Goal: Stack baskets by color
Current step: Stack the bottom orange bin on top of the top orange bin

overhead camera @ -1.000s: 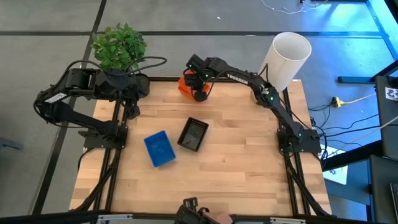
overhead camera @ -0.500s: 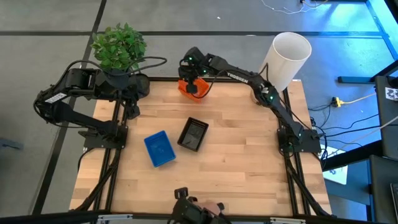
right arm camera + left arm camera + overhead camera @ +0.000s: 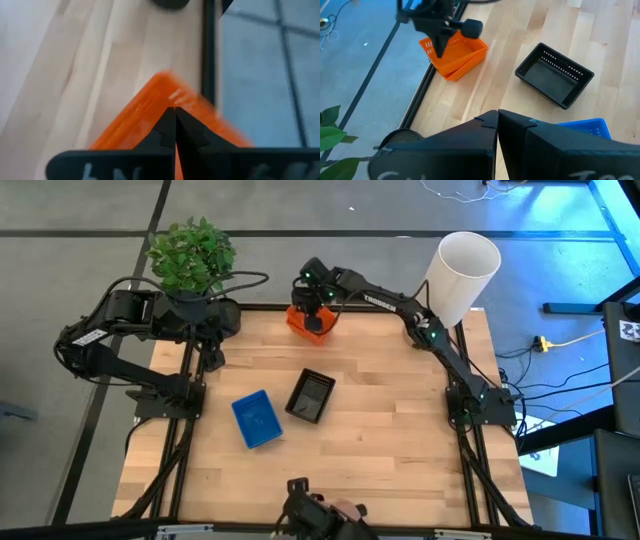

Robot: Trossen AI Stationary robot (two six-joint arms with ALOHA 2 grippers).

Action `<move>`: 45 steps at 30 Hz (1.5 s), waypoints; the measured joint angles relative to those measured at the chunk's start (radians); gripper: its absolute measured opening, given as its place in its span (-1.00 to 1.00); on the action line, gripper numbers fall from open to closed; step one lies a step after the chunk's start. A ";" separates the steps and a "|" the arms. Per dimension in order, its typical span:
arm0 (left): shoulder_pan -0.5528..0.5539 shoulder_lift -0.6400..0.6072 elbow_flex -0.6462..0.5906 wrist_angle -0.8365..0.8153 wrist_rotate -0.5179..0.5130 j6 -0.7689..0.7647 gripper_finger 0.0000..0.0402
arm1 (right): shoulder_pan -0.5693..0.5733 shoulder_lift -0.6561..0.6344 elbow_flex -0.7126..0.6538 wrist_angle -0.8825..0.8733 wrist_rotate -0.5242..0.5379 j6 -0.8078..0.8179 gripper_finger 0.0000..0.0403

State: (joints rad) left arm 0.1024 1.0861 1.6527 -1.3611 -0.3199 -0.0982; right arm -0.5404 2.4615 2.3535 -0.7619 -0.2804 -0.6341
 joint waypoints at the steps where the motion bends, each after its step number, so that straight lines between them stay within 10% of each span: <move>1: 0.000 0.000 0.000 0.000 0.000 0.000 -0.98 | 0.000 -0.006 0.000 0.023 -0.009 0.000 -1.00; 17: 0.000 0.000 0.000 0.000 -0.001 -0.004 -0.98 | -0.034 0.022 -0.018 0.162 -0.046 0.005 -1.00; 30: 0.000 0.000 0.000 0.000 -0.004 -0.004 -0.98 | -0.028 -0.045 -0.003 -0.056 -0.008 0.023 -1.00; 45: 0.000 0.000 0.000 0.000 -0.003 -0.004 -0.98 | -0.084 -0.127 -0.092 -0.282 0.341 0.363 -1.00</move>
State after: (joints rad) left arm 0.1028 1.0859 1.6527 -1.3610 -0.3226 -0.1021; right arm -0.6244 2.3341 2.2620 -1.0442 0.0606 -0.2706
